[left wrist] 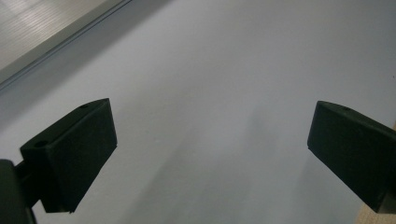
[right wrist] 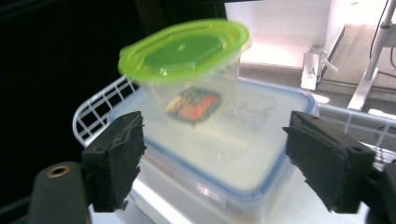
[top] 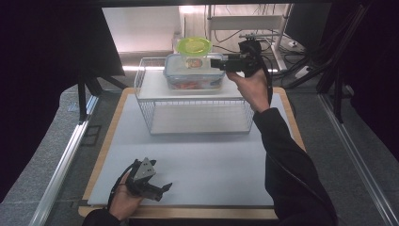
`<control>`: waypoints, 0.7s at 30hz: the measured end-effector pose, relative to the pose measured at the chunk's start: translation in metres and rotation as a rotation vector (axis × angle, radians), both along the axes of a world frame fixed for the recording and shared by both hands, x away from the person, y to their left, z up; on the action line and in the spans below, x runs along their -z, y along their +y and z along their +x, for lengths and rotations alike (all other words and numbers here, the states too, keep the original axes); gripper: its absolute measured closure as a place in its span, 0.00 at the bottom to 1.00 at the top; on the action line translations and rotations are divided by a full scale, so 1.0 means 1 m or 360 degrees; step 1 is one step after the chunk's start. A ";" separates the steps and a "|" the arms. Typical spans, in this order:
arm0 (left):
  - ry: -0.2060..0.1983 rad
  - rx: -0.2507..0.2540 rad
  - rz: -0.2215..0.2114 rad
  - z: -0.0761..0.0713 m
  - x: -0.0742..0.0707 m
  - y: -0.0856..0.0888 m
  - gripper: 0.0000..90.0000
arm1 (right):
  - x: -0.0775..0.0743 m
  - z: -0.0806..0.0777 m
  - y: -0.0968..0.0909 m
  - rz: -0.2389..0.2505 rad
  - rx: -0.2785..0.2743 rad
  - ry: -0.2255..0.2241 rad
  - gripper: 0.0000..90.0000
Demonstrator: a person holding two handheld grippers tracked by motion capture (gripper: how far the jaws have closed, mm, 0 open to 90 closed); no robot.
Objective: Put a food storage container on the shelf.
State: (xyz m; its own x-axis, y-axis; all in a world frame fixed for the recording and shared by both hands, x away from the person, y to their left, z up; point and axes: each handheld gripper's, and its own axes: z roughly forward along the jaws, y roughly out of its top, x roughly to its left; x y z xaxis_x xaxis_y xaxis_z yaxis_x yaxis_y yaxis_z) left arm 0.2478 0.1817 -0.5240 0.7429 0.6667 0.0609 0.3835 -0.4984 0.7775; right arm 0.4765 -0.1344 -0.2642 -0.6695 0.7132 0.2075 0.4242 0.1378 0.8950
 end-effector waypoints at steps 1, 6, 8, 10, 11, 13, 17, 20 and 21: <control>-0.0001 0.0000 -0.0001 0.000 0.000 0.000 0.01 | 0.002 -0.004 -0.002 -0.0021 -0.0004 -0.0012 0.19; -0.0002 -0.0002 -0.0008 0.000 0.000 0.000 0.01 | 0.012 -0.024 -0.010 -0.0065 -0.0036 -0.0055 0.14; 0.0002 -0.0003 -0.0012 0.000 0.000 0.000 0.01 | 0.019 -0.032 -0.013 -0.0064 -0.0060 -0.0051 0.12; -0.0001 -0.0004 -0.0011 0.000 0.000 0.000 0.01 | 0.024 -0.038 -0.015 -0.0066 -0.0075 -0.0056 0.11; 0.0001 -0.0003 -0.0009 0.000 0.000 0.000 0.01 | 0.027 -0.041 -0.017 -0.0070 -0.0078 -0.0060 0.11; -0.0003 -0.0008 -0.0007 0.000 0.000 0.000 0.01 | 0.032 -0.048 -0.020 -0.0074 -0.0090 -0.0066 0.10; -0.0005 -0.0005 0.0004 0.000 0.000 -0.001 0.01 | 0.045 -0.063 -0.028 -0.0093 -0.0116 -0.0085 0.08; -0.0004 -0.0004 0.0009 0.000 0.000 -0.001 0.01 | 0.052 -0.070 -0.031 -0.0112 -0.0122 -0.0106 0.06; -0.0003 -0.0005 0.0010 0.000 0.001 -0.001 0.01 | 0.060 -0.077 -0.034 -0.0148 -0.0134 -0.0111 0.03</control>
State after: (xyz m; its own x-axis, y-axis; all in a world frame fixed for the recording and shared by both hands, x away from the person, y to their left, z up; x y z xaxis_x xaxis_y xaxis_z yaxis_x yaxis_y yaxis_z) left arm 0.2481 0.1806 -0.5246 0.7406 0.6687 0.0664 0.3838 -0.5020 0.7750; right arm 0.3992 -0.1687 -0.3237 -0.7383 0.6679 0.0942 0.3448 0.2537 0.9038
